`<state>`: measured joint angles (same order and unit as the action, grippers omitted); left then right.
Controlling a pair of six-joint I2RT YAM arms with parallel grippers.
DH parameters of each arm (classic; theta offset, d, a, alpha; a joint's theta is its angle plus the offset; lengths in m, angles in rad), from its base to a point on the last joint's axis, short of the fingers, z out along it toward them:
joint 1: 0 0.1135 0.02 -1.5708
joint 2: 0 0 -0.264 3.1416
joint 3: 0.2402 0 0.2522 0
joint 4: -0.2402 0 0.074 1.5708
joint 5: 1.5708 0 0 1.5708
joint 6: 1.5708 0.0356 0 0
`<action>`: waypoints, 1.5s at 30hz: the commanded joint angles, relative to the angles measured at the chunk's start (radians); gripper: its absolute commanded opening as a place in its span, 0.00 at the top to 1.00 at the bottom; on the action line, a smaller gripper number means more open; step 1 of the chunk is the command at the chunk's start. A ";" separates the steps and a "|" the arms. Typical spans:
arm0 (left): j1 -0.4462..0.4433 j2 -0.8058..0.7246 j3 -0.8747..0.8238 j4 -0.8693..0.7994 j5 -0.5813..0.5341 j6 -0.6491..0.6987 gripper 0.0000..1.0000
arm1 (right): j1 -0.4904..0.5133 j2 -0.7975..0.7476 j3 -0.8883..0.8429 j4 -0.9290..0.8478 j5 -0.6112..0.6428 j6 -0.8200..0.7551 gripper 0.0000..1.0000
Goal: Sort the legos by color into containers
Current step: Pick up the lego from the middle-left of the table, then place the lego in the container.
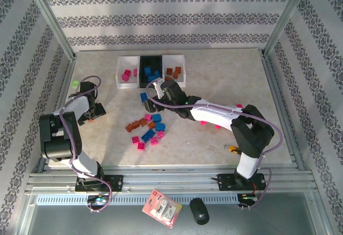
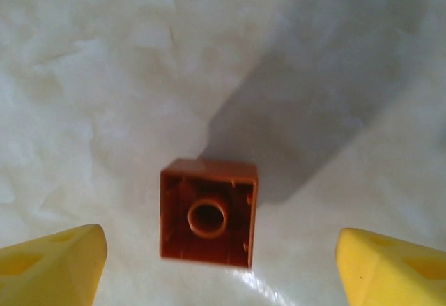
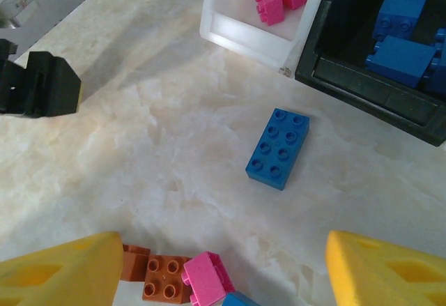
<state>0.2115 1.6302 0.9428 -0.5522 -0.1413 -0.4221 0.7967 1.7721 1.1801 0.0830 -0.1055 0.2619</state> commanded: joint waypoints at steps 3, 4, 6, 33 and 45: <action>0.045 0.066 0.048 0.035 0.043 0.005 0.26 | 0.010 -0.052 -0.034 0.021 -0.002 0.016 0.24; 0.048 0.077 0.051 0.038 0.049 0.004 0.29 | 0.010 -0.054 -0.039 0.022 0.000 0.020 0.24; 0.050 0.091 0.054 0.047 0.057 0.006 0.35 | 0.010 -0.054 -0.044 0.023 0.004 0.026 0.24; -0.443 -0.023 0.268 -0.065 0.046 -0.125 0.68 | -0.007 -0.328 -0.241 0.034 0.139 -0.017 0.23; -0.701 0.378 0.801 -0.077 0.069 -0.060 0.68 | -0.071 -0.484 -0.383 0.049 0.202 0.025 0.23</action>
<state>-0.4694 1.9469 1.6547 -0.5987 -0.0776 -0.5198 0.7380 1.3231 0.8242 0.1097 0.0643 0.2649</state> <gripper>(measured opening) 0.325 0.766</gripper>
